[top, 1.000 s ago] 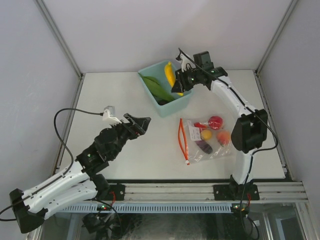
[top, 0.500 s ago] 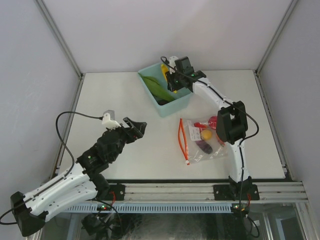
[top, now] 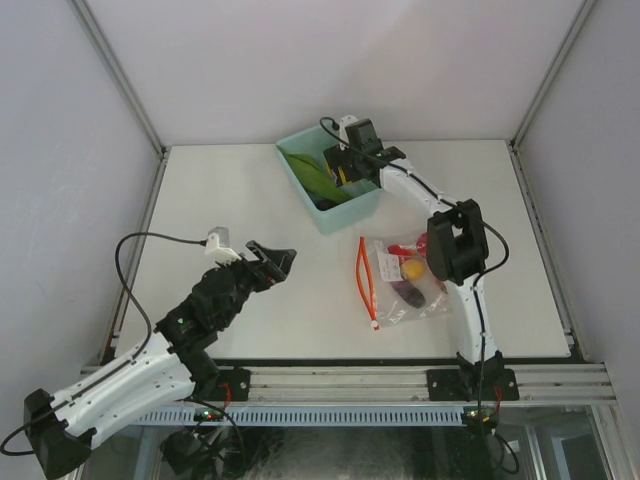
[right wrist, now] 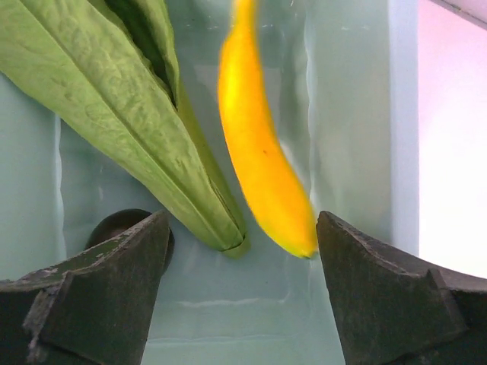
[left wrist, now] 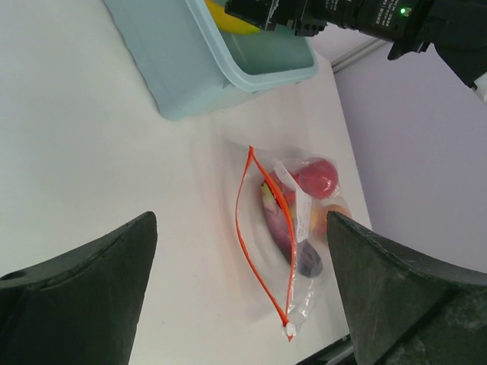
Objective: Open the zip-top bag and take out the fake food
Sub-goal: Place the fake fruit in the bin, then pick up the fake vegetable from the zipper food storage bag.
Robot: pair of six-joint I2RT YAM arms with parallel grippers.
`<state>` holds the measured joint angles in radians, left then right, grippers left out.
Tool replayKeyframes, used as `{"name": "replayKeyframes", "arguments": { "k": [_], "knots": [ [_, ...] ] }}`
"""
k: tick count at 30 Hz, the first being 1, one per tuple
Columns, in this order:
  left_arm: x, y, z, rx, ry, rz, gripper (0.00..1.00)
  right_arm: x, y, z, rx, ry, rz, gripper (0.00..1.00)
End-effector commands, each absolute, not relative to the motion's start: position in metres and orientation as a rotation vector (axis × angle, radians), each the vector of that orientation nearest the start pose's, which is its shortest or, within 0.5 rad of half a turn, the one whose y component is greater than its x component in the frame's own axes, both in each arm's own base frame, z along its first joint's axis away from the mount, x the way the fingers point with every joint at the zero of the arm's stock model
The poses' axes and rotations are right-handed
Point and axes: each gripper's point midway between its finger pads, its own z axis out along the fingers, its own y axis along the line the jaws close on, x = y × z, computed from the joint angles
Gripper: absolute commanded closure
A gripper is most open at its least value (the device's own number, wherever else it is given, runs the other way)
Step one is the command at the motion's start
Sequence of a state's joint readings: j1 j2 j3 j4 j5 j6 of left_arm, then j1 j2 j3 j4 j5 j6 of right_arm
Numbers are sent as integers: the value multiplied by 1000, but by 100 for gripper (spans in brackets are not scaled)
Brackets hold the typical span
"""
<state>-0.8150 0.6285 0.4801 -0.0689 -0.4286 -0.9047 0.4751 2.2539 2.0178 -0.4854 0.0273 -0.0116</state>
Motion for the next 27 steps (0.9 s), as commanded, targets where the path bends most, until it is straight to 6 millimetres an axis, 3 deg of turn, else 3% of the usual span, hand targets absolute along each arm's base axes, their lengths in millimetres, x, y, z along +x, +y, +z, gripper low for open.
{"name": "replayKeyframes", "arguments": {
  "k": [1,4,9,13,16,18,22,27],
  "knots": [
    [227,-199,225,-422,1723,-1058,6,528,275,196,-514,2105,284,22],
    [222,-201,217,-435,1735,-1099,7,507,278,223,-589,2077,364,20],
    [220,-203,209,-468,1731,-1145,13,455,268,277,-733,1982,467,3],
    [221,-210,205,-477,1706,-1199,20,395,259,313,-871,1848,745,4],
    [221,-220,202,-460,1722,-1234,27,359,233,321,-877,1765,920,6],
    [221,-229,198,-438,1749,-1253,33,333,217,325,-886,1697,999,6],
    [222,-250,187,-386,1823,-1291,43,297,192,307,-919,1672,1112,6],
    [221,-273,173,-350,1908,-1347,53,277,164,252,-903,1781,1036,6]
  ]
}}
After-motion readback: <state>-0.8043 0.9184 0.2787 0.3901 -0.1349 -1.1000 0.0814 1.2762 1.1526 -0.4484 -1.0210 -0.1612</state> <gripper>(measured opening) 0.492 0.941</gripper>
